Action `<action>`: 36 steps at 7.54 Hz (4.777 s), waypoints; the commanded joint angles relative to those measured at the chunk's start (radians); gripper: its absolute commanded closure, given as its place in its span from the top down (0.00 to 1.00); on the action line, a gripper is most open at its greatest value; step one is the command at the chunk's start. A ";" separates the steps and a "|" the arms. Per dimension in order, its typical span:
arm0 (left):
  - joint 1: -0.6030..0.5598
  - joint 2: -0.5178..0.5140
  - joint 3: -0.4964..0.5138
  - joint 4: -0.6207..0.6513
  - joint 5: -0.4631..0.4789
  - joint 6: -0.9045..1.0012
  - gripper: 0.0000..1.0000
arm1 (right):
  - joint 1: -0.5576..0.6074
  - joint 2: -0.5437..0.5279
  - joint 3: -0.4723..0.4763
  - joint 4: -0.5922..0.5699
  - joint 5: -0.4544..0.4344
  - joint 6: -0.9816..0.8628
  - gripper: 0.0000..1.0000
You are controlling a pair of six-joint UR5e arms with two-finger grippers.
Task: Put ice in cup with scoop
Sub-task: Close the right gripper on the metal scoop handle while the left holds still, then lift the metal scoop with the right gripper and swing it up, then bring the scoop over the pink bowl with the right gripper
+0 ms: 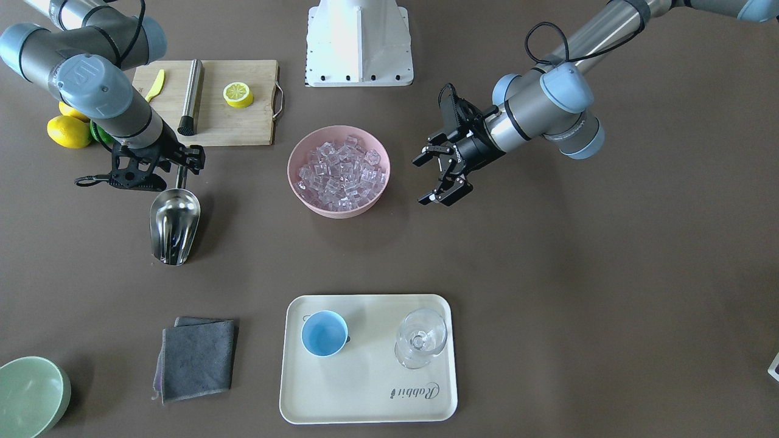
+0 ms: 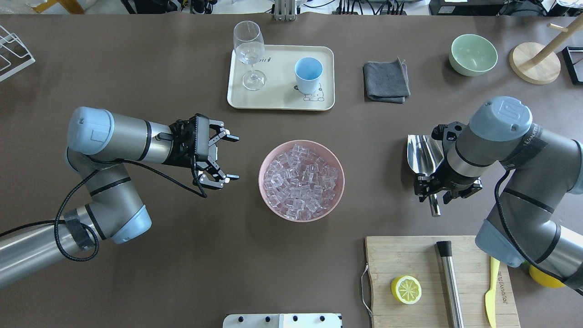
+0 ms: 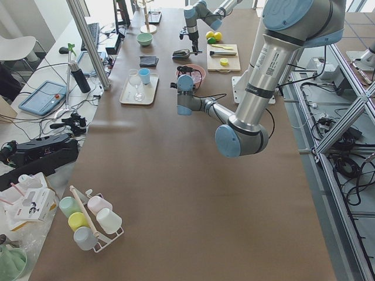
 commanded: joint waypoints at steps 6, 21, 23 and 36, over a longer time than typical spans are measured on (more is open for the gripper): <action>-0.005 0.000 -0.005 -0.026 0.024 -0.005 0.98 | -0.017 -0.028 0.031 0.000 -0.001 0.005 0.00; 0.054 -0.007 0.052 -0.013 -0.043 -0.001 0.98 | 0.269 0.182 0.272 -0.876 -0.133 -1.458 0.00; 0.056 -0.007 0.051 -0.005 -0.043 -0.001 0.98 | 0.279 0.202 0.278 -1.022 -0.157 -1.484 0.00; 0.070 -0.012 0.048 0.030 -0.043 -0.001 0.98 | 0.023 0.779 0.024 -1.485 -0.168 -1.475 0.00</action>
